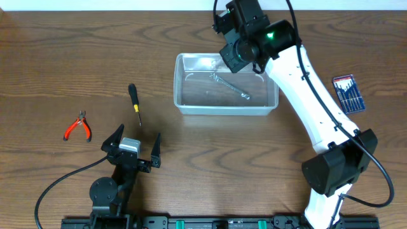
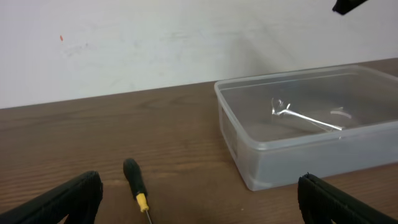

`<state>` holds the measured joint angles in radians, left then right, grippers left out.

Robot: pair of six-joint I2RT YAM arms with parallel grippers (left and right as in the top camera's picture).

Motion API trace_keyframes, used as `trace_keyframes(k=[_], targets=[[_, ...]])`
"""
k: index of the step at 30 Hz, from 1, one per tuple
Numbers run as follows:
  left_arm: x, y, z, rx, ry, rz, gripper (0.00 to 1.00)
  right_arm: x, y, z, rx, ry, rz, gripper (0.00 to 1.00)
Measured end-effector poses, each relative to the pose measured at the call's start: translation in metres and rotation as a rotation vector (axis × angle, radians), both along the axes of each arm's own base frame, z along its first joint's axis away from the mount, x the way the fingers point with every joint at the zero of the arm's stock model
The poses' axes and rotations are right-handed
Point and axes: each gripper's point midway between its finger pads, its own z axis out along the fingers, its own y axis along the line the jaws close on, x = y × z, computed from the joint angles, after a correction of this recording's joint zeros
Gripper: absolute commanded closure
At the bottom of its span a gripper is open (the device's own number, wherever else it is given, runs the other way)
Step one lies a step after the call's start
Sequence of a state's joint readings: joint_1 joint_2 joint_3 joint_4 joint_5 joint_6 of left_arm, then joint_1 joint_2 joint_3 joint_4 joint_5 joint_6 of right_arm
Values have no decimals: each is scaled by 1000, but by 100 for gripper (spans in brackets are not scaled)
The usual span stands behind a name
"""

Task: Pack container
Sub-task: 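Lift the wrench and carry it over the clear container, then open the right gripper to drop the wrench into the container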

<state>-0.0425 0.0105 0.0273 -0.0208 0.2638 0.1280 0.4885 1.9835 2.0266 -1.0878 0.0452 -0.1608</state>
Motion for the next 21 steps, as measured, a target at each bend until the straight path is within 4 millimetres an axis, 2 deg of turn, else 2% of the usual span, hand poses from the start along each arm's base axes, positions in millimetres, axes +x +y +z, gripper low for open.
trace_keyframes(k=[9,18,21], targets=[[0,0,0,0,0,0,2,-7,17,-34,-35,68,34,86],[0,0,0,0,0,0,2,-6,18,-46,-36,95,9,83],[0,0,0,0,0,0,2,-4,18,-51,-27,106,-17,79]])
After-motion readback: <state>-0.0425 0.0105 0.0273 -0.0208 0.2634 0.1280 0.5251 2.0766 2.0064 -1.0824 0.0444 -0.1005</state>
